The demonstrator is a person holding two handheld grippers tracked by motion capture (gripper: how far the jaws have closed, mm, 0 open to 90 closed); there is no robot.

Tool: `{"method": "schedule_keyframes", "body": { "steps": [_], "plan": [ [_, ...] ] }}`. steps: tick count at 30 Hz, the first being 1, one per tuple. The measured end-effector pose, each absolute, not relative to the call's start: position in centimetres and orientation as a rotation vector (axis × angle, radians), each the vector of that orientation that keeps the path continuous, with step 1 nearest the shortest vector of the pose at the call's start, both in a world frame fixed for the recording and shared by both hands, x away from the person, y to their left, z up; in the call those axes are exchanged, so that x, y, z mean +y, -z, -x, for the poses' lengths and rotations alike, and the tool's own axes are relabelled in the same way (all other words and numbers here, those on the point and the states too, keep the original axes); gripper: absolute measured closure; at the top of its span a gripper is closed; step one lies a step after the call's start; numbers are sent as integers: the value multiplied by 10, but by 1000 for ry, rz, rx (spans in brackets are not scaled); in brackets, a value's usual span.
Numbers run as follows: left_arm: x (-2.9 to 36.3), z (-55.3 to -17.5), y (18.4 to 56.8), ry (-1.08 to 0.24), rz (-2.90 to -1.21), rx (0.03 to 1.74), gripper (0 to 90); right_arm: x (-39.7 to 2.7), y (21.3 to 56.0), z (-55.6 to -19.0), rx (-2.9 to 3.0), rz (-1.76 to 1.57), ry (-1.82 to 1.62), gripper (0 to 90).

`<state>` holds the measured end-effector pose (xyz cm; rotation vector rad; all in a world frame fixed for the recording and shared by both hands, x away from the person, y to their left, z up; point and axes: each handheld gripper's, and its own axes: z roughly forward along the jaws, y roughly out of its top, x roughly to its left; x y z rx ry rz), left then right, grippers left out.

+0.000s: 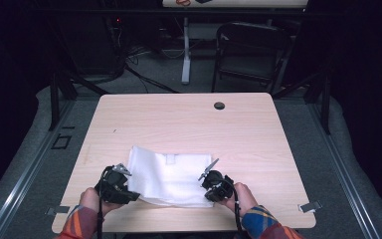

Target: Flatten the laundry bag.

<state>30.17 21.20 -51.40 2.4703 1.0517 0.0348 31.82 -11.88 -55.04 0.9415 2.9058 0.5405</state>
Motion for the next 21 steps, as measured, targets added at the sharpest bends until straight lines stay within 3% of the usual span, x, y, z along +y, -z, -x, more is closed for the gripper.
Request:
{"method": "schedule_keyframes", "body": {
  "steps": [2,6,15,21],
  "plan": [
    [213,-302,514,-65,-2465,1087,460,-121,550,-319,2905,-952,-538,900],
    [216,-303,511,-96,-2440,1108,352,-126,549,-321,2915,-939,-509,900],
    [218,-302,506,-135,-2402,1122,257,-134,549,-323,2905,-952,-499,900],
    [218,-301,505,-140,-2401,1122,244,-140,549,-325,2908,-966,-486,900]
  ]
}}
